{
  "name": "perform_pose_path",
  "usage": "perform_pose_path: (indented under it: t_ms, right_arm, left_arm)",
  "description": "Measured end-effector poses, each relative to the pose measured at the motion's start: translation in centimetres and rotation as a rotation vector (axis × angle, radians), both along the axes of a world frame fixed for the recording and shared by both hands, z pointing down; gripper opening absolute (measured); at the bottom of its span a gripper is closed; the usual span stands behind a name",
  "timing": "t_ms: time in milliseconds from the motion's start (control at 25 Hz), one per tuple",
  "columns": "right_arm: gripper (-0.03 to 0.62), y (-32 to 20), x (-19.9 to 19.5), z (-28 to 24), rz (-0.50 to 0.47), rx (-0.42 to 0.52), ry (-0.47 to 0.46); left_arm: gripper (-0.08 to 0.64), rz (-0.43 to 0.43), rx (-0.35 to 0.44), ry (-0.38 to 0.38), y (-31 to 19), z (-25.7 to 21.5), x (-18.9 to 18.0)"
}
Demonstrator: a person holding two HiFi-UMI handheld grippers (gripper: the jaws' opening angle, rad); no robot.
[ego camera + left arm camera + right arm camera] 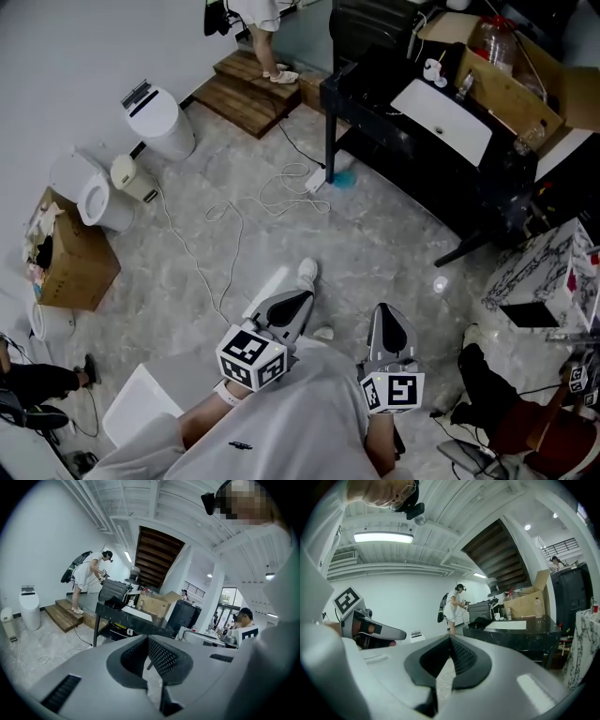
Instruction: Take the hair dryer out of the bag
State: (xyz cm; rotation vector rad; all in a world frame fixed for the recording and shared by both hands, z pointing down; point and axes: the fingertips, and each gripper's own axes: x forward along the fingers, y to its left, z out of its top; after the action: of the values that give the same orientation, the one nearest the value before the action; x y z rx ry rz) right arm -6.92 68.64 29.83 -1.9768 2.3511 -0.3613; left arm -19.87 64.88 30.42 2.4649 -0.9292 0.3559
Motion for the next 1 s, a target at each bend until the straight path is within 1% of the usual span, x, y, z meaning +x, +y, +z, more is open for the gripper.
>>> perform_pose_path:
  t_ms: [120, 200, 280, 400, 600, 760, 840, 1000]
  right_arm:
    - [0.012, -0.9, 0.9, 0.5, 0.005, -0.024, -0.005]
    - [0.012, -1.6, 1.6, 1.1, 0.018, -0.044, -0.025]
    - [0.012, -2.7, 1.7, 1.4, 0.017, -0.053, -0.034]
    - [0.012, -5.3, 1.8, 1.2, 0.005, -0.055, -0.024]
    - [0.012, -10.8, 2.0, 0.7, -0.027, -0.054, -0.007]
    - [0.012, -15.6, 2.1, 0.3, -0.025, -0.066, -0.006]
    - [0.012, -18.1, 2.0, -0.6, -0.018, -0.062, -0.012]
    - [0.011, -23.7, 2.1, -1.9, -0.018, -0.047, 0.006]
  left_arm:
    - [0.008, 0.001, -0.016, 0.020, -1.1, 0.2, 1.0]
    - [0.008, 0.005, -0.033, 0.032, -1.9, 0.5, 1.6]
    - [0.008, 0.000, -0.050, 0.037, -2.9, 0.9, 1.6]
    - [0.008, -0.012, -0.056, 0.040, -5.3, 1.0, 1.6]
    - [0.008, -0.028, -0.046, 0.047, -10.7, 0.7, 2.2]
    - [0.008, -0.025, -0.066, 0.051, -15.8, 0.7, 2.5]
    - [0.008, -0.024, -0.055, 0.051, -18.6, -0.1, 2.2]
    - [0.008, -0.017, -0.028, 0.062, -24.0, -1.4, 2.3]
